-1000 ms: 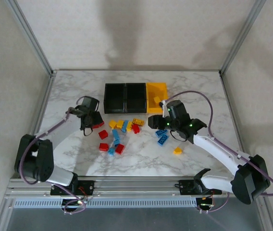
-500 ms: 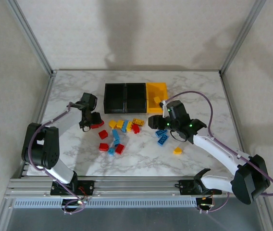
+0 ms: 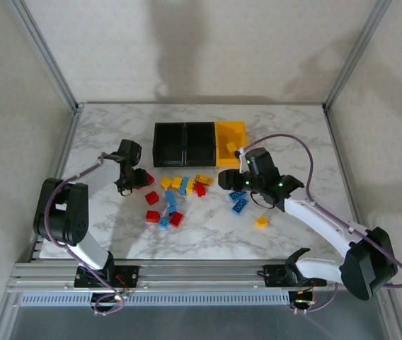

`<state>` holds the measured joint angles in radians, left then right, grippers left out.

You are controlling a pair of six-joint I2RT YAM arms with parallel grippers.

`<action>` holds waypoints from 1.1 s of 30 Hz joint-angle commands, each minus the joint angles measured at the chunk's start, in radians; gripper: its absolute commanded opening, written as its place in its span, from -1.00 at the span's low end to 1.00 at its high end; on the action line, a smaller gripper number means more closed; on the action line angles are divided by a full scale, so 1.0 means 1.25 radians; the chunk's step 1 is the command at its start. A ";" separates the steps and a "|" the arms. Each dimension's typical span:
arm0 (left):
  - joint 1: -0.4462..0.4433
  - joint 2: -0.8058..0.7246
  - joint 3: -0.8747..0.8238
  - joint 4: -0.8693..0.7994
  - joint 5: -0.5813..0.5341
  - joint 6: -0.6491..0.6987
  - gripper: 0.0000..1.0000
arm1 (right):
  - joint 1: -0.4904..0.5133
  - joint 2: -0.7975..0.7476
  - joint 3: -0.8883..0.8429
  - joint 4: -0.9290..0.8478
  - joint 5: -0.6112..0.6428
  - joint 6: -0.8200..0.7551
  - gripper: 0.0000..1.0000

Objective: Sort the legos into containers by color
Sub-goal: Pick up the lego from the middle-left of the table.

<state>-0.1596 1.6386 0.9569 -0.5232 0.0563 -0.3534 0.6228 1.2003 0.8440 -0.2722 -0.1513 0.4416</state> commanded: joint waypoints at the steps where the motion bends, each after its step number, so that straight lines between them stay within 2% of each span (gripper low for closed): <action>1: 0.009 -0.003 -0.013 -0.031 -0.013 0.023 0.28 | 0.006 0.007 0.001 0.020 0.006 0.010 0.10; 8: 0.014 -0.026 -0.023 -0.026 0.008 0.021 0.25 | 0.006 0.019 0.005 0.029 0.008 0.010 0.10; 12: 0.012 -0.004 -0.032 -0.008 0.030 0.018 0.02 | 0.005 0.022 0.010 0.025 0.013 0.011 0.09; 15: 0.012 -0.005 -0.035 -0.009 0.032 0.021 0.01 | 0.005 0.015 0.006 0.021 0.017 0.011 0.09; 18: 0.012 -0.010 -0.032 -0.022 0.029 0.030 -0.19 | 0.005 0.008 0.000 0.018 0.024 0.014 0.09; 20: 0.012 -0.019 -0.028 -0.034 0.029 0.034 -0.43 | 0.005 0.010 -0.001 0.018 0.024 0.015 0.09; 23: 0.012 -0.055 -0.024 -0.048 0.033 0.027 -0.63 | 0.005 0.008 0.001 0.019 0.016 0.016 0.09; 30: -0.008 -0.137 0.028 -0.097 0.040 0.005 -0.72 | 0.009 0.005 -0.003 0.047 -0.049 0.002 0.10; 33: -0.037 -0.149 0.058 -0.099 0.048 -0.017 -0.73 | 0.013 0.006 -0.001 0.059 -0.059 0.004 0.10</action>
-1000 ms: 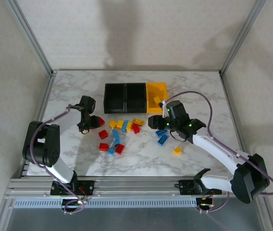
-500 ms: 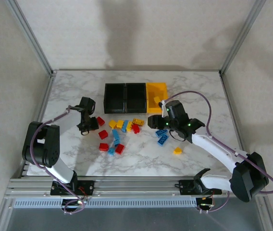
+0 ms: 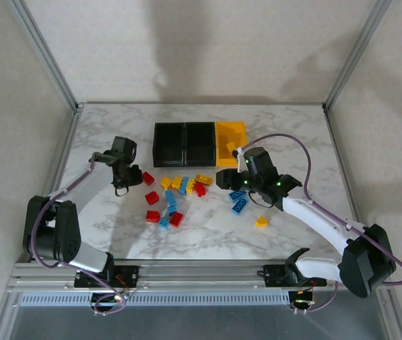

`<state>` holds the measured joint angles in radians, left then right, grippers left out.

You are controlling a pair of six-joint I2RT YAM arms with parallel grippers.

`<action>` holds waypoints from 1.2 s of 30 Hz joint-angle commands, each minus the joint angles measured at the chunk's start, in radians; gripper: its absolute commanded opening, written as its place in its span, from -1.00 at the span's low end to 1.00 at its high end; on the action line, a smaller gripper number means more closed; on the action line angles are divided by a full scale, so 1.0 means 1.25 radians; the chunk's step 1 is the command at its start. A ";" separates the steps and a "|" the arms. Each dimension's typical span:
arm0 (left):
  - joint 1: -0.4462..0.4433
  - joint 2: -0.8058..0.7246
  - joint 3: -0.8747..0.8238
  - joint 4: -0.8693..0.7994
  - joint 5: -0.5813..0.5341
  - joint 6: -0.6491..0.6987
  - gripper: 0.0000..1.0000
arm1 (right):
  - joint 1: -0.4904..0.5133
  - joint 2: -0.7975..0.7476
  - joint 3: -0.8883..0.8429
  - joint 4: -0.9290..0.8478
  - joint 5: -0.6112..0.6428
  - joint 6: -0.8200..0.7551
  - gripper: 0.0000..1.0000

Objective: Sort the legos into containers by color
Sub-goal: Pick up the lego from the middle-left of the table, then place the lego in the container.

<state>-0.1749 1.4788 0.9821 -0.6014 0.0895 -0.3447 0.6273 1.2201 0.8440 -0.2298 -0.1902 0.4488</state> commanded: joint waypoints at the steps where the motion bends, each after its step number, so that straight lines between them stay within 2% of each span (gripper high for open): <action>1: -0.039 -0.019 0.053 -0.037 0.021 -0.031 -0.73 | 0.011 -0.010 0.000 0.029 -0.033 0.000 0.10; 8: -0.136 0.050 0.172 -0.032 -0.011 -0.070 -0.74 | 0.015 -0.029 -0.007 0.037 -0.043 0.017 0.10; 13: -0.174 0.132 0.253 -0.009 -0.042 -0.091 -0.74 | 0.018 -0.048 -0.019 0.037 -0.030 0.036 0.10; 21: -0.178 0.307 0.394 -0.012 -0.096 -0.098 -0.72 | 0.036 -0.069 -0.030 0.025 -0.006 0.057 0.10; 28: -0.177 0.414 0.503 -0.043 -0.138 -0.086 -0.68 | 0.039 -0.089 -0.044 0.017 0.008 0.067 0.10; 32: -0.177 0.457 0.551 -0.055 -0.141 -0.084 -0.60 | 0.039 -0.089 -0.043 0.011 0.015 0.066 0.10; 36: -0.177 0.474 0.566 -0.064 -0.139 -0.083 -0.39 | 0.039 -0.089 -0.041 0.004 0.023 0.061 0.10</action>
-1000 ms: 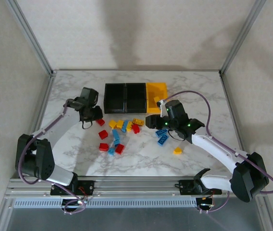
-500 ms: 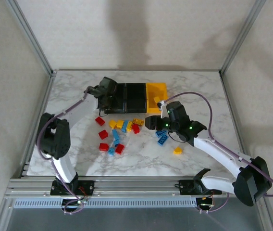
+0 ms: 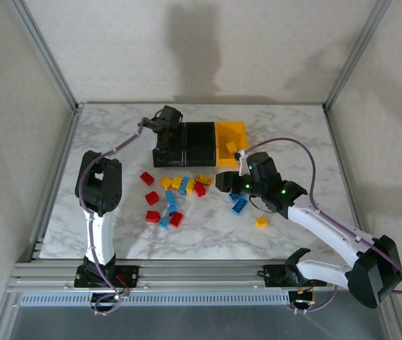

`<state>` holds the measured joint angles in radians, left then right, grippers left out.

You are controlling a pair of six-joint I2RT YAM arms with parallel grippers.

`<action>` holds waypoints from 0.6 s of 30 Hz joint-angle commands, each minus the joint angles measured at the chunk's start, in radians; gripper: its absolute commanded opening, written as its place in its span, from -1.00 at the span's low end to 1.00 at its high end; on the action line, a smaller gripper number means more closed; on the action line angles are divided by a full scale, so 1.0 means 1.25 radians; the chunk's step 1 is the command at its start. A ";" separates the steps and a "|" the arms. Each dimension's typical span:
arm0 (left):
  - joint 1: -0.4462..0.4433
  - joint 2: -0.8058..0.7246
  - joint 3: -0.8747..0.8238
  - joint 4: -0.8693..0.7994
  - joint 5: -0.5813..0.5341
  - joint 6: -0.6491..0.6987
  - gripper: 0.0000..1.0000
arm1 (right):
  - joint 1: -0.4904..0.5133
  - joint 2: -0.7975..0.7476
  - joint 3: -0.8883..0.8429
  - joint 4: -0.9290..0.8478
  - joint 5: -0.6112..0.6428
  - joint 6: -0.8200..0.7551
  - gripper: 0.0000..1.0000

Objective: Sort the legos into containers by color
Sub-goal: Place the lego in the container.

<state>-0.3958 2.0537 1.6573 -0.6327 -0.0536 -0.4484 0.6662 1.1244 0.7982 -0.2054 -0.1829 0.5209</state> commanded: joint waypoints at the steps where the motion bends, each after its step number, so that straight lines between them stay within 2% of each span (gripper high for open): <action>1: 0.000 0.014 0.026 -0.037 -0.023 -0.001 -0.32 | 0.008 -0.011 -0.004 -0.017 0.020 0.002 0.10; 7: -0.001 0.008 0.027 -0.036 -0.018 0.002 -0.13 | 0.007 -0.009 -0.003 -0.019 0.025 0.001 0.10; 9: -0.001 0.002 0.027 -0.036 -0.017 -0.001 0.01 | 0.008 -0.009 -0.003 -0.021 0.031 0.002 0.11; 18: -0.004 -0.048 0.031 -0.033 0.015 0.000 0.08 | 0.007 -0.018 0.006 -0.041 0.062 0.008 0.19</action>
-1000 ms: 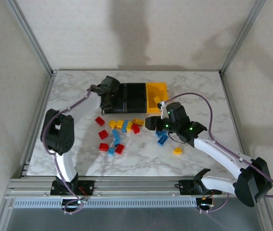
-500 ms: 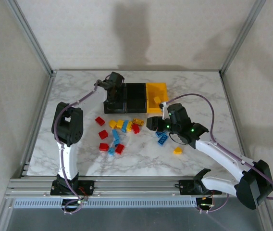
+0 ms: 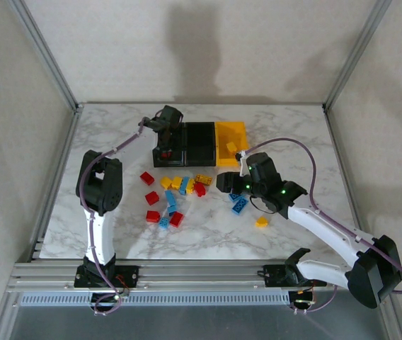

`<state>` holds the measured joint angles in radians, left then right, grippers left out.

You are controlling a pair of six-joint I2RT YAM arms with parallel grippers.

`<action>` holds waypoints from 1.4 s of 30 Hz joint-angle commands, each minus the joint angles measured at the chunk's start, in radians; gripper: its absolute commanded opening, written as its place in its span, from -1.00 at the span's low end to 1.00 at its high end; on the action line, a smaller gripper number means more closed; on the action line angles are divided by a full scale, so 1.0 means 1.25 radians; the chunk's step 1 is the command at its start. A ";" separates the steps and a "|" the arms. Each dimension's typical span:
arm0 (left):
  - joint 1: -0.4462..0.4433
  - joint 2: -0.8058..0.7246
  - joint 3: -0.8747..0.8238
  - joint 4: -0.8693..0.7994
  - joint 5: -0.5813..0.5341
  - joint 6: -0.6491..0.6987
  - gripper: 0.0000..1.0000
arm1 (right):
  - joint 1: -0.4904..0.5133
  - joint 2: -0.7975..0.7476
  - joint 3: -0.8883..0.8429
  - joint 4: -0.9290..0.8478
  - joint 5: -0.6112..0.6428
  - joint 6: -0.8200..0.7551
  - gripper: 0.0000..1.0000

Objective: Sort the legos into containers by color
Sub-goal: Place the lego in the container, then pick up the lego from the center of the table.

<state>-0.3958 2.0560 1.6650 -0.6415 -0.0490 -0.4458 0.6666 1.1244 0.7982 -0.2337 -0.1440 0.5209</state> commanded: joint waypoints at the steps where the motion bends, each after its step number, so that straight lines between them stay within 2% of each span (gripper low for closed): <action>1: -0.005 -0.059 0.020 -0.023 0.018 -0.003 0.09 | 0.008 -0.019 0.008 -0.024 0.043 0.011 0.21; 4: -0.014 -0.113 -0.010 -0.008 0.045 -0.003 0.10 | 0.007 -0.020 0.027 -0.076 0.113 0.035 0.33; 6: -0.022 -0.165 -0.056 0.019 0.074 -0.004 0.14 | 0.007 -0.003 0.057 -0.148 0.179 0.078 0.48; 11: -0.050 -0.325 -0.245 0.130 0.177 -0.023 0.24 | 0.007 0.067 0.105 -0.272 0.221 0.154 0.60; 14: -0.073 -0.429 -0.373 0.193 0.228 -0.044 0.26 | 0.004 0.110 0.103 -0.288 0.241 0.215 0.74; 18: -0.111 -0.562 -0.537 0.271 0.273 -0.090 0.33 | -0.006 0.156 0.087 -0.253 0.262 0.263 0.73; 24: -0.157 -0.687 -0.716 0.328 0.251 -0.170 0.35 | -0.037 0.246 0.098 -0.230 0.259 0.275 0.66; 30: -0.162 -0.713 -0.729 0.304 0.234 -0.176 0.35 | -0.072 0.315 0.089 -0.167 0.226 0.286 0.74; 42: -0.172 -0.692 -0.722 0.312 0.231 -0.186 0.33 | -0.087 0.415 0.112 -0.102 0.144 0.298 0.70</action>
<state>-0.6003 1.1881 0.7513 -0.2687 0.2497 -0.6601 0.5652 1.6215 0.9112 -0.3813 0.0601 0.8795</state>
